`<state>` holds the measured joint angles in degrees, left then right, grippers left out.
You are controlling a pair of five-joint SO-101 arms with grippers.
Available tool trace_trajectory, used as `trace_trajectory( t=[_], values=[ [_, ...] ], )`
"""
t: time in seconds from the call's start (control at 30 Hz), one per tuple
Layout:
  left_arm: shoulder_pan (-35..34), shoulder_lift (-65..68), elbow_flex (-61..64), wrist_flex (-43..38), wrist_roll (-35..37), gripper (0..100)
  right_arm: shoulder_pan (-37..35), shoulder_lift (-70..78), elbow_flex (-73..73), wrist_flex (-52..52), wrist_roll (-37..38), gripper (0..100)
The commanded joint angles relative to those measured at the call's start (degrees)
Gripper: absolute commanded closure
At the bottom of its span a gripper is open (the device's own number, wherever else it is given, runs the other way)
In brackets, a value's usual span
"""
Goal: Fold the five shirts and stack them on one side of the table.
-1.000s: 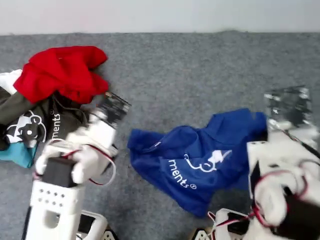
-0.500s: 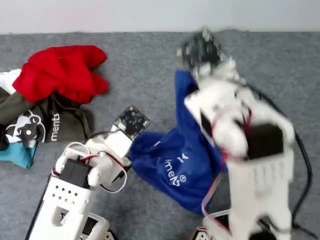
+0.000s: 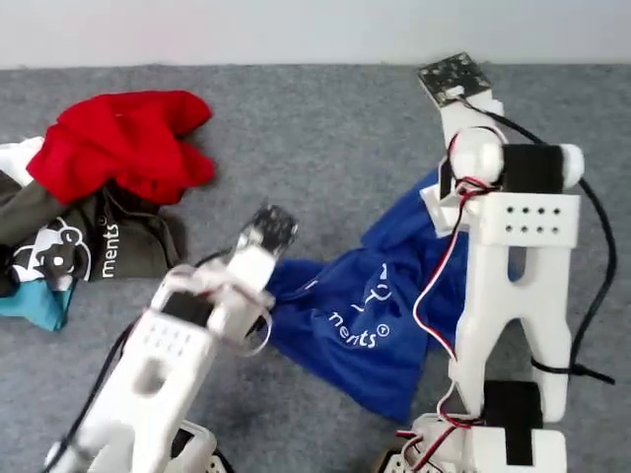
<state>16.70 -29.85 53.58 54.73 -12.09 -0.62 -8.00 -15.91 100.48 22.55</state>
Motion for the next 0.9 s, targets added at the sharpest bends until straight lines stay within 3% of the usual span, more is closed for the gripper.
trace_trajectory(
  t=[0.0, 0.17, 0.33, 0.63, 0.87],
  values=[
    [0.1, 18.0, -17.5, 1.8, 2.0, 88, 1.1, -4.4, 3.1, 2.2, 1.1, 99.0],
    [-0.1, 39.3, -38.7, 13.6, 1.9, 88, 2.4, -9.6, 10.7, 2.2, 3.0, 99.0],
    [0.3, 51.6, -50.4, 19.6, 1.9, 89, 7.1, -16.9, 19.2, 2.2, 7.4, 99.0],
    [0.4, 56.6, -52.7, 21.2, 1.8, 89, 13.9, -35.9, 45.6, 2.4, 28.1, 99.0],
    [0.3, 56.8, -52.8, 20.7, 2.0, 89, 26.2, -49.4, 58.7, 2.4, 40.7, 99.0]
  ],
)
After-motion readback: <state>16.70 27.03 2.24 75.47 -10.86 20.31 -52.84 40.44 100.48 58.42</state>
